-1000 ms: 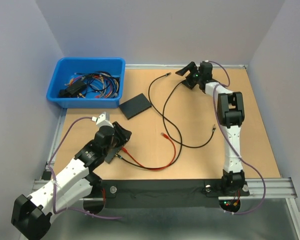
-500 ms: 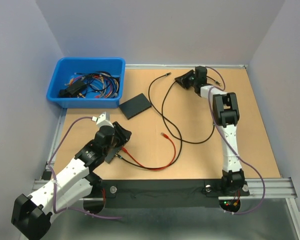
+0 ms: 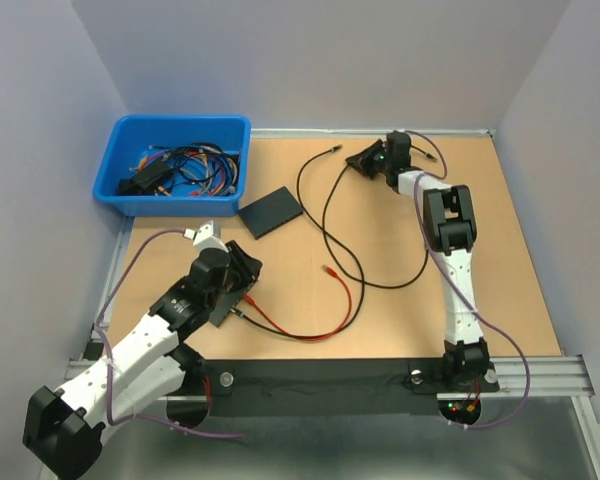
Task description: Insert the plug into the switch port
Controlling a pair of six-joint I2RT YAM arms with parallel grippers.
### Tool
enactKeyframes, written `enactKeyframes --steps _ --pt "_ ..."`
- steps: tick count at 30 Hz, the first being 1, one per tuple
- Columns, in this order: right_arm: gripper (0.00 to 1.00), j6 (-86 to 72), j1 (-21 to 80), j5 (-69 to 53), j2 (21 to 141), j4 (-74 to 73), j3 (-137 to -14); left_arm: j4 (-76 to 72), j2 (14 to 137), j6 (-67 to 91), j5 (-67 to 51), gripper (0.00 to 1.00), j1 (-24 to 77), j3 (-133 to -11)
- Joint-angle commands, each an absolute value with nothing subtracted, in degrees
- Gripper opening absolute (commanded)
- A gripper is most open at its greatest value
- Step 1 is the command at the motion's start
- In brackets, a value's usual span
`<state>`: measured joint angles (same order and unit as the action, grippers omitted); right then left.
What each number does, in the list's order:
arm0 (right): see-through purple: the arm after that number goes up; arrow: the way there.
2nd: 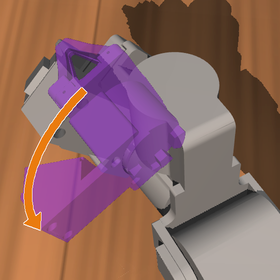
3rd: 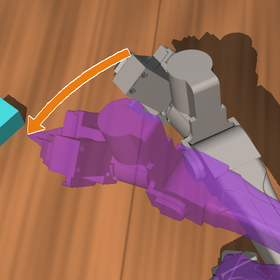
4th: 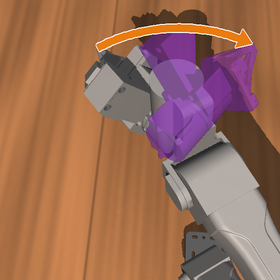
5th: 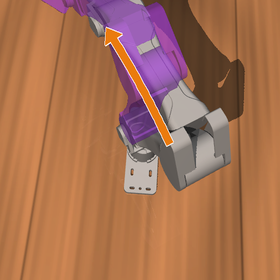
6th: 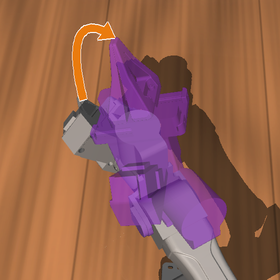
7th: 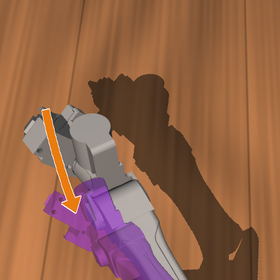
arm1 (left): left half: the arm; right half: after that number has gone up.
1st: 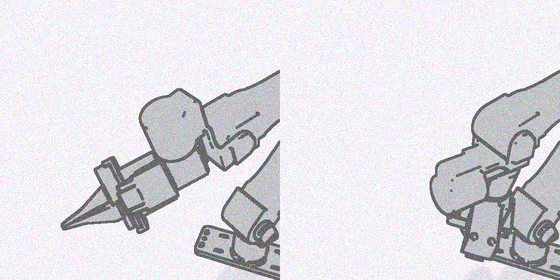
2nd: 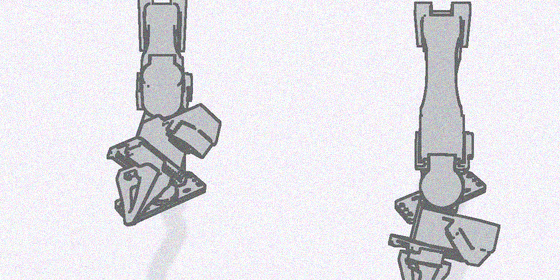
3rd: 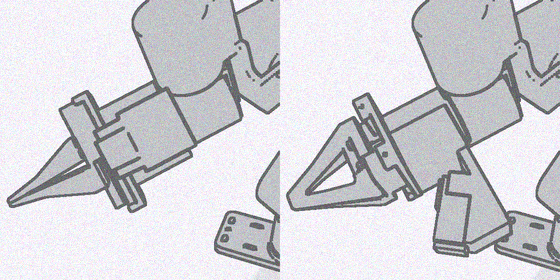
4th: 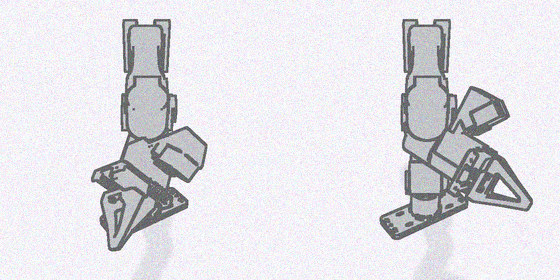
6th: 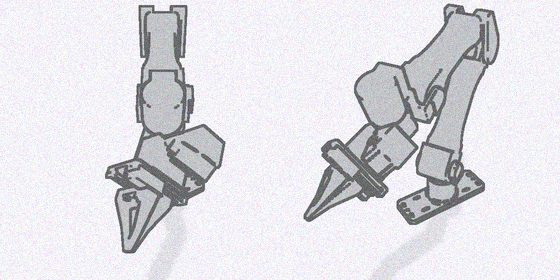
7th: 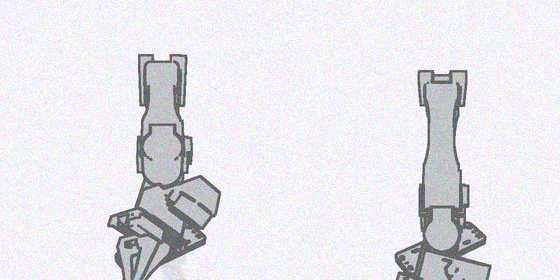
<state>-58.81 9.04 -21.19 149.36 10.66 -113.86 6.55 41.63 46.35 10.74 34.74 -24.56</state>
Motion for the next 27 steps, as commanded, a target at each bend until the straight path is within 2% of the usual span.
enactKeyframes --steps 1,9,15,19,24,27 --pt "0.0 -55.5 9.9 -25.6 140.8 8.1 -110.2 5.5 41.1 42.5 11.7 0.48 34.3 -31.3" --pt "0.0 -49.8 10.2 -24.8 121.5 7.1 -104.4 2.7 43.2 38.0 8.3 0.52 34.3 -41.2" --pt "0.0 -43.3 10.2 -22.6 110.6 1.6 -106.0 0.3 46.9 35.6 6.0 0.53 34.2 -47.3" --pt "0.0 -40.9 10.2 -23.0 105.3 0.8 -107.3 -3.9 49.3 34.2 2.8 0.53 34.2 -50.6" --pt "0.0 -39.7 10.1 -25.0 103.4 -3.7 -117.6 -8.5 51.3 32.9 -2.5 0.56 34.3 -54.2" --pt "0.01 -42.3 10.1 -29.1 102.0 -6.5 -118.8 -12.3 51.8 32.9 -2.5 0.56 34.8 -55.5"
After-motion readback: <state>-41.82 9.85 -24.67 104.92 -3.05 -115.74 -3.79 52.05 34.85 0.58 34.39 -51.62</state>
